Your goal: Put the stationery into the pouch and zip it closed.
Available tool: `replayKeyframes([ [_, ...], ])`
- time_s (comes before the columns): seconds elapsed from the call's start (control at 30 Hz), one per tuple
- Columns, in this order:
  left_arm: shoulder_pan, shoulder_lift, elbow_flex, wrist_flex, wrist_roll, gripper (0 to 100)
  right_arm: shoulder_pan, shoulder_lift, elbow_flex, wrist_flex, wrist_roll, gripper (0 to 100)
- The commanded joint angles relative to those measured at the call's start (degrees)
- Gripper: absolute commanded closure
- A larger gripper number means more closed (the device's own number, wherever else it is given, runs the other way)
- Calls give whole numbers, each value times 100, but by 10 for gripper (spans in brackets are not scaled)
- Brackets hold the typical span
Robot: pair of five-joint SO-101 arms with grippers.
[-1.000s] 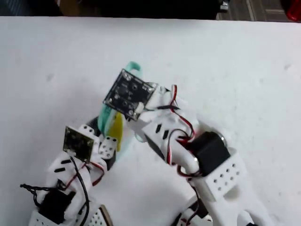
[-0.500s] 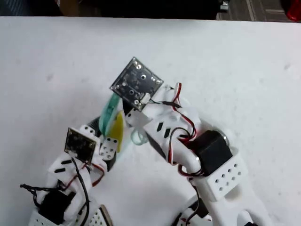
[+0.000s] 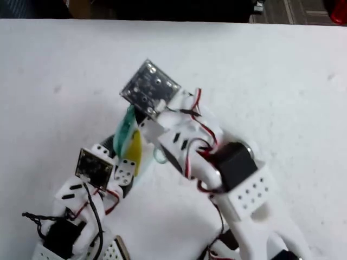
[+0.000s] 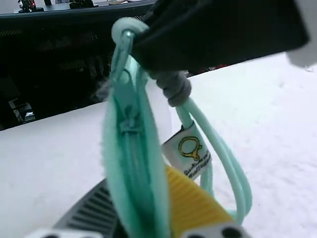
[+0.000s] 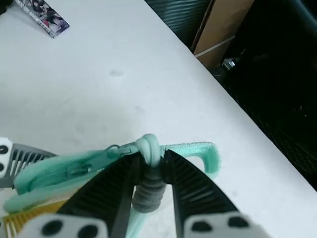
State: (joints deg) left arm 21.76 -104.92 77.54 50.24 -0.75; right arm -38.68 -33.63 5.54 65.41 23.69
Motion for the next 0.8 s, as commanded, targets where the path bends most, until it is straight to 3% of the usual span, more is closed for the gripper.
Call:
replayKeyframes([
  [0.0,84,22,-264,176,-88,980,462,347,-633,-119,-44,981],
  [0.33,84,22,-554,545,-97,980,1684,1297,-1116,-277,-26,981],
  [0.77,75,22,-536,527,-105,980,2290,1666,-1257,-690,-53,981],
])
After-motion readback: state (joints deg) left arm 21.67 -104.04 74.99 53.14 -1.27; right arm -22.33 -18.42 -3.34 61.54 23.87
